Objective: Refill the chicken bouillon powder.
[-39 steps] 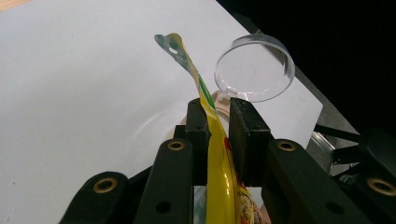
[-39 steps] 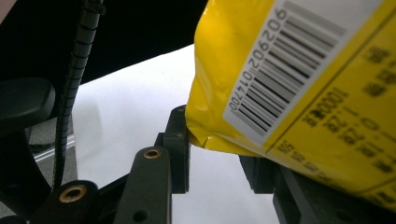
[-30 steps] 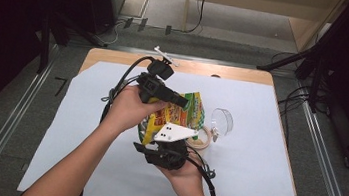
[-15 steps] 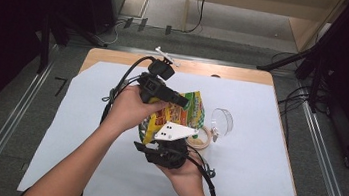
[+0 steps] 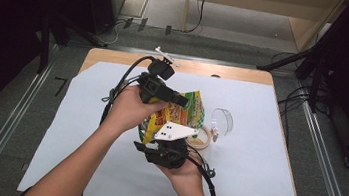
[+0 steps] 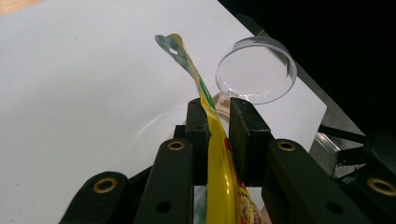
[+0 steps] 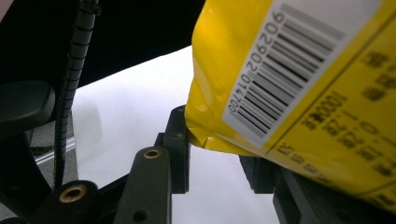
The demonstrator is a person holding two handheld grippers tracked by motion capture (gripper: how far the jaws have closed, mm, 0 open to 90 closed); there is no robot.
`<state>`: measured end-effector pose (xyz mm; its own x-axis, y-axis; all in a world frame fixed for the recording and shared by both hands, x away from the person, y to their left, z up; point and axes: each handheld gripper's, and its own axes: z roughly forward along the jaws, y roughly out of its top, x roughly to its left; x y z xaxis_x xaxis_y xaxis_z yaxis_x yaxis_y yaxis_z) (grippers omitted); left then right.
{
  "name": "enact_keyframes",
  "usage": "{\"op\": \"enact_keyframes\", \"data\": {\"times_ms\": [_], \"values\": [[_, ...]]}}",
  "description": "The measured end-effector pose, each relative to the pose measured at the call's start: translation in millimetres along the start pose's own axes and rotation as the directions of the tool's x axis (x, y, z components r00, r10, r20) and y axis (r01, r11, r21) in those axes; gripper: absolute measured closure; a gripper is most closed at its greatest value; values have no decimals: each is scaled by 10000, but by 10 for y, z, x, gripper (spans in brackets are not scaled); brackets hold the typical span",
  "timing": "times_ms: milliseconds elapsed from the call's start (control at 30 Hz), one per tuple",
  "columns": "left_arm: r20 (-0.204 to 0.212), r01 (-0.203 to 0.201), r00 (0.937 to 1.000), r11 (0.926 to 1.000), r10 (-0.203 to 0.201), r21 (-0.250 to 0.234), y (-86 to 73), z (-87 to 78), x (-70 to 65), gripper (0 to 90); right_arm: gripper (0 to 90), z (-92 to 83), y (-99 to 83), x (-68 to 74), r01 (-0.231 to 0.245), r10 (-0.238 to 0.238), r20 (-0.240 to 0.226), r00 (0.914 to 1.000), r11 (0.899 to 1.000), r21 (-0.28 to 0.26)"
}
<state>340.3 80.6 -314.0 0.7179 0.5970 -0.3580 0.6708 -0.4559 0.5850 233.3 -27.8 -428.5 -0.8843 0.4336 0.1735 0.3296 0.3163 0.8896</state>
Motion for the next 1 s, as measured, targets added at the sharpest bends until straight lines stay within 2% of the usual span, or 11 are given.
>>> {"op": "enact_keyframes", "data": {"times_ms": [1000], "values": [[-34,47,10000,10000,-47,-25,-14,-14,7,783,677,7,5,11,36,-36,2,10000,10000,40]]}}
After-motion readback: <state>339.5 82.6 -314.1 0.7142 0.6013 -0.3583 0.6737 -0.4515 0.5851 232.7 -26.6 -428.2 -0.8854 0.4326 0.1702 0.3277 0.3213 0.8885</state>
